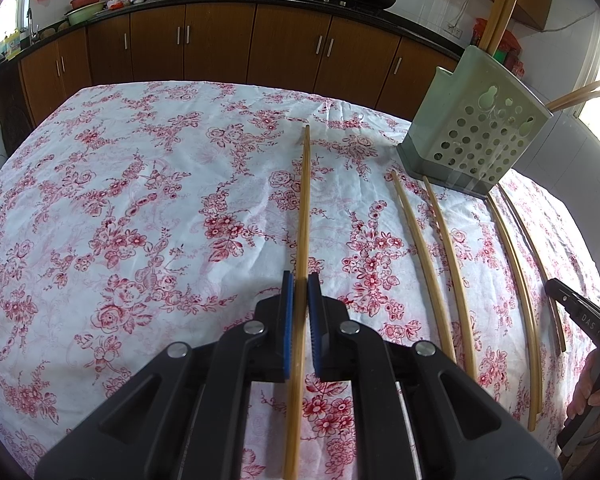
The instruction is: Organize utensils
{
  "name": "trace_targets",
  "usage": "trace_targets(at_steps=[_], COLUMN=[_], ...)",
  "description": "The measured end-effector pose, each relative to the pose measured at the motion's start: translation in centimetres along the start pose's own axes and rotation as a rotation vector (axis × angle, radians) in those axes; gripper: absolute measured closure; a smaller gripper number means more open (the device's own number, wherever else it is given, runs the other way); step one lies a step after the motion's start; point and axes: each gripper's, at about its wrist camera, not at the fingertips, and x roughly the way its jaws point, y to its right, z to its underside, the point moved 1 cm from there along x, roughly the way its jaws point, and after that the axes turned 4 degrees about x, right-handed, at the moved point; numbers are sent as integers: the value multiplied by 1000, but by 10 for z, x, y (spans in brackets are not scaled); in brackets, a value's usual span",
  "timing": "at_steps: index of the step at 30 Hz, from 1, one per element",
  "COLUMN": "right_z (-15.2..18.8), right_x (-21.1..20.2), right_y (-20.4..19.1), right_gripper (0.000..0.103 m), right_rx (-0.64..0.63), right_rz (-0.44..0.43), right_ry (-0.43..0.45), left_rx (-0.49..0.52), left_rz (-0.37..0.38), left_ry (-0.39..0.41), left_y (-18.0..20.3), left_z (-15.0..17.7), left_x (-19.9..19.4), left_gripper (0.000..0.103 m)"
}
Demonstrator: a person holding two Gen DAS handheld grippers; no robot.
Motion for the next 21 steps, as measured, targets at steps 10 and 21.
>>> trace_targets(at_steps=[10, 21], right_z=[2, 16], right_x=[-3, -16], right_y=[1, 2], right_gripper=[94, 95], right_rx=[1, -9], right_rz=[3, -6], right_ry=[1, 0], left_rx=[6, 129], left_rz=[-4, -95], left_ry=[-1, -15], left_y=[-2, 18], left_z=[-1, 17], left_x=[0, -12], left_gripper=[93, 95])
